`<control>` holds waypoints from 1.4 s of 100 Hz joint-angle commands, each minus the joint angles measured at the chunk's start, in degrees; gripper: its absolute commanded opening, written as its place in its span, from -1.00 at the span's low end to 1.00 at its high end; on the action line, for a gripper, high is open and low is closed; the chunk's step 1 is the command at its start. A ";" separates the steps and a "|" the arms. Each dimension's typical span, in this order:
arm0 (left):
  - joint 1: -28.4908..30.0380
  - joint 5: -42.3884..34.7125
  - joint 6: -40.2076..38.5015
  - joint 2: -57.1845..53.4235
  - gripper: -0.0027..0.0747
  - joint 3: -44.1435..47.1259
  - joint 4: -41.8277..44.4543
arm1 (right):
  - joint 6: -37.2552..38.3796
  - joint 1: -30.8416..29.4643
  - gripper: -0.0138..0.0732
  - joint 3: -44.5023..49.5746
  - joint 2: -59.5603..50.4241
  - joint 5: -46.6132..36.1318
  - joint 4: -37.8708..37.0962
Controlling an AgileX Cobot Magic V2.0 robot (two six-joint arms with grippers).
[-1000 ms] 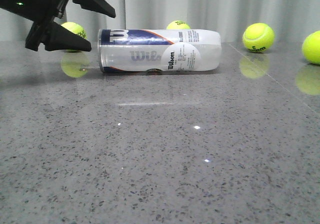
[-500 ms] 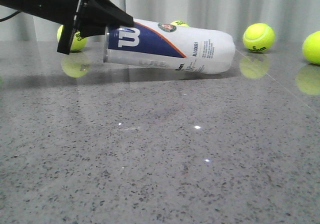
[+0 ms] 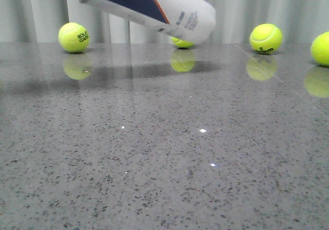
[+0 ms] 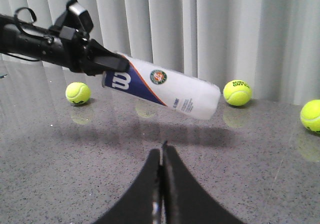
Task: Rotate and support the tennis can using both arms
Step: 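Lift the can's end with the left gripper, rotating it upright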
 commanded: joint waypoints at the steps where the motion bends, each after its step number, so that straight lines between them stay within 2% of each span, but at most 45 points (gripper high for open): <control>1: -0.34 -0.03 0.44 -6.84 -0.98 -1.40 1.66 | -0.01 -0.08 -0.82 -1.35 0.53 -4.10 -0.39; 12: -0.34 -0.34 -2.49 -11.32 -0.98 -1.40 11.25 | -0.01 -0.08 -0.82 -1.35 0.53 -4.10 -0.39; 27: -0.34 -0.27 -11.53 -16.48 -0.98 -1.40 23.61 | -0.01 -0.08 -0.82 -1.35 0.53 -4.10 -0.39; 42: -2.23 3.23 -17.23 -19.45 -0.98 -2.87 34.67 | -0.01 -0.08 -0.82 -1.35 0.53 -4.10 -0.39; 54: -6.82 6.67 -25.77 -20.09 -0.98 -6.95 46.68 | -0.01 -0.08 -0.82 -1.35 0.53 -4.10 -0.39; 73: -18.48 10.66 -40.02 -19.70 -0.98 -13.95 67.66 | -0.01 -0.08 -0.82 -1.35 0.53 -4.10 -0.39; 86: -26.08 18.00 -44.52 -17.59 -0.98 -17.52 78.47 | -0.01 -0.08 -0.82 -1.35 0.53 -4.10 -0.39; 106: -32.10 19.42 -45.23 -13.37 -0.98 -18.63 81.34 | -0.01 -0.08 -0.82 -1.35 0.53 -4.10 -0.39; 140: -32.35 19.42 -45.23 -8.70 -0.97 -21.80 80.31 | -0.01 -0.08 -0.82 -1.35 0.53 -4.10 -0.39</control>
